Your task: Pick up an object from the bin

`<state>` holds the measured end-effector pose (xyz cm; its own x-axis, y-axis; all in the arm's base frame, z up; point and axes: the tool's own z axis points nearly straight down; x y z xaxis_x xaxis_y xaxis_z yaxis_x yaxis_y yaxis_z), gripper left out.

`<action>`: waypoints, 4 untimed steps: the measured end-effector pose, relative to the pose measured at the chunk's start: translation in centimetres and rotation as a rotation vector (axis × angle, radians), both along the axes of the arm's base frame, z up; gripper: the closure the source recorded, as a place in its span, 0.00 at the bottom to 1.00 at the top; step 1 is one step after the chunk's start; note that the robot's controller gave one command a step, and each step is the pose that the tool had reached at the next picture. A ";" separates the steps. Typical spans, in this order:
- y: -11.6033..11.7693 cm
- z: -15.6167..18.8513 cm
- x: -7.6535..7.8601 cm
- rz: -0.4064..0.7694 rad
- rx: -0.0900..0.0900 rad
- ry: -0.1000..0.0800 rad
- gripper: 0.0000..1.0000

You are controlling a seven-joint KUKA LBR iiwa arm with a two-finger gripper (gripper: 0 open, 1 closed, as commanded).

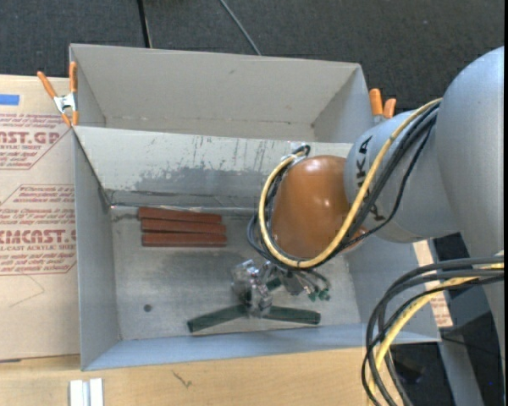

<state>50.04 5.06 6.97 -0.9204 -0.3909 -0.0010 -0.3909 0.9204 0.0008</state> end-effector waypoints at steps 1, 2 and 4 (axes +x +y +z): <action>-1.4 3.1 0.7 0.014 0.000 0.002 1.00; -0.1 6.3 -0.6 0.017 0.000 0.001 1.00; -6.1 8.7 0.5 -0.040 -0.006 -0.003 1.00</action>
Offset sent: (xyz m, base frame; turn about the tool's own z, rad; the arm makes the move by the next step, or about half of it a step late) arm -0.0066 0.0002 0.0646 -0.0183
